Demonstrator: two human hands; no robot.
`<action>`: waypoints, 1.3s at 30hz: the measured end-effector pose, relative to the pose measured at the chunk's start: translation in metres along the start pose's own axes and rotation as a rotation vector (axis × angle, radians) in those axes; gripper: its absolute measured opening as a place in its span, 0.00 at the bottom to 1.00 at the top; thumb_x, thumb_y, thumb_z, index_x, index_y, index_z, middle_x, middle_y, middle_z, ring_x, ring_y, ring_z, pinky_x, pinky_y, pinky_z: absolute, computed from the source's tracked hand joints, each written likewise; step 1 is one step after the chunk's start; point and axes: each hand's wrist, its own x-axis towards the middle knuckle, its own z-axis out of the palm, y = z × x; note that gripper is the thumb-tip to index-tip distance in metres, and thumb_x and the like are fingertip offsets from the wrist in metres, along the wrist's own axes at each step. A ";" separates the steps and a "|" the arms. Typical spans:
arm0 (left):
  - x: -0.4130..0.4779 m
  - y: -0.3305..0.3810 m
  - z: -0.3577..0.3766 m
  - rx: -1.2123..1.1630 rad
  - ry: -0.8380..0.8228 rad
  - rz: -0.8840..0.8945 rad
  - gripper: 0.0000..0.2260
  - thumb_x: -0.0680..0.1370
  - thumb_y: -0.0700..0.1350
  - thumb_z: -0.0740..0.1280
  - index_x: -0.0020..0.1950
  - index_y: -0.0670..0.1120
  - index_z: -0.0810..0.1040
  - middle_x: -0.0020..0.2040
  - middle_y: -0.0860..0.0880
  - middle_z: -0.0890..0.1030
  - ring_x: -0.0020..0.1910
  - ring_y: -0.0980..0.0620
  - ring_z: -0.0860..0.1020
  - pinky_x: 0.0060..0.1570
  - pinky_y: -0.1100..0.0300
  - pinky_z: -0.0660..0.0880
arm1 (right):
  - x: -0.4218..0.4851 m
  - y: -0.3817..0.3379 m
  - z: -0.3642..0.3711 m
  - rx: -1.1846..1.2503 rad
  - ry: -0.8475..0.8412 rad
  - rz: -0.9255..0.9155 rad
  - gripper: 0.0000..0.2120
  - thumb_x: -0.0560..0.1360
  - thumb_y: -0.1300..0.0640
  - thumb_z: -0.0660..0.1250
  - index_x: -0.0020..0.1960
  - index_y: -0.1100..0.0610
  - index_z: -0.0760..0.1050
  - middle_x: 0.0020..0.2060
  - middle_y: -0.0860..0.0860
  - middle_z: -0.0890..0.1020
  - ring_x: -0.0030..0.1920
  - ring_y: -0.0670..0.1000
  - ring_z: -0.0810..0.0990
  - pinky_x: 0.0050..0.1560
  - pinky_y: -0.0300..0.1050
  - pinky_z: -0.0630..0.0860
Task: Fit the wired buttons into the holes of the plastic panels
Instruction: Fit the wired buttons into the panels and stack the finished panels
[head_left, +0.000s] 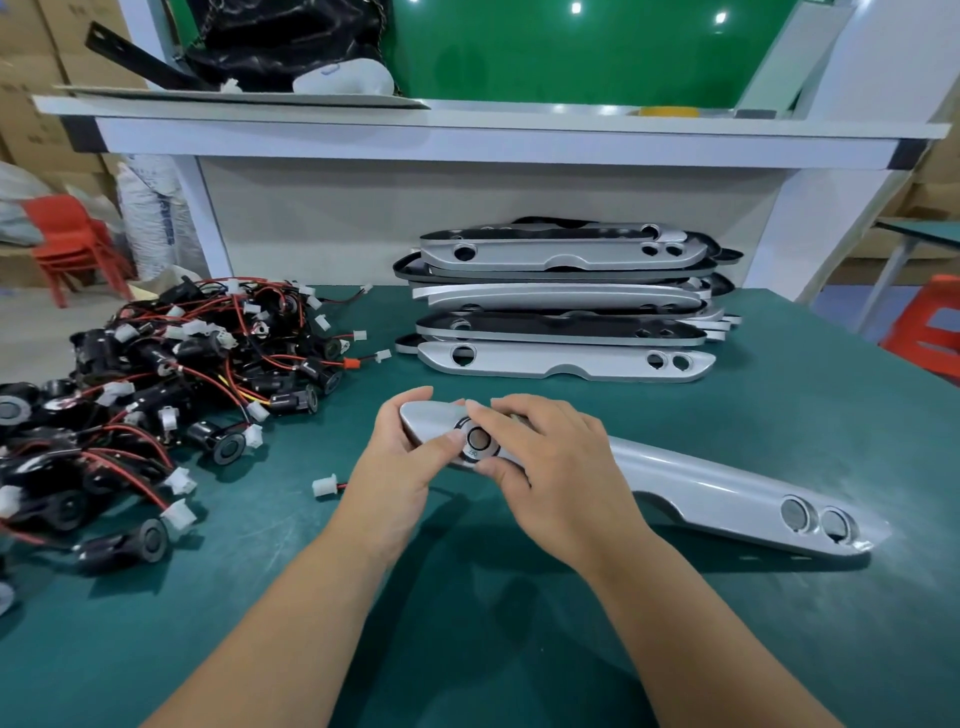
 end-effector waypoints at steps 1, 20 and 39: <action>0.000 0.000 -0.001 0.029 0.001 -0.003 0.22 0.66 0.48 0.70 0.59 0.57 0.72 0.51 0.49 0.82 0.55 0.47 0.79 0.59 0.54 0.73 | 0.000 0.001 -0.001 0.000 -0.012 0.000 0.21 0.73 0.50 0.68 0.65 0.45 0.74 0.59 0.47 0.77 0.58 0.51 0.75 0.58 0.48 0.64; 0.000 0.002 -0.007 0.213 -0.047 -0.074 0.13 0.76 0.41 0.69 0.56 0.52 0.71 0.48 0.46 0.80 0.45 0.52 0.79 0.57 0.48 0.77 | 0.012 0.015 -0.004 -0.234 -0.248 0.352 0.32 0.65 0.23 0.52 0.53 0.47 0.72 0.42 0.44 0.75 0.49 0.50 0.72 0.49 0.47 0.59; -0.006 0.001 0.000 0.247 -0.005 -0.079 0.15 0.70 0.49 0.72 0.53 0.54 0.71 0.49 0.44 0.80 0.45 0.47 0.82 0.56 0.43 0.77 | 0.004 0.010 0.001 -0.318 -0.201 0.327 0.34 0.64 0.23 0.51 0.52 0.49 0.70 0.43 0.45 0.72 0.49 0.51 0.71 0.52 0.48 0.58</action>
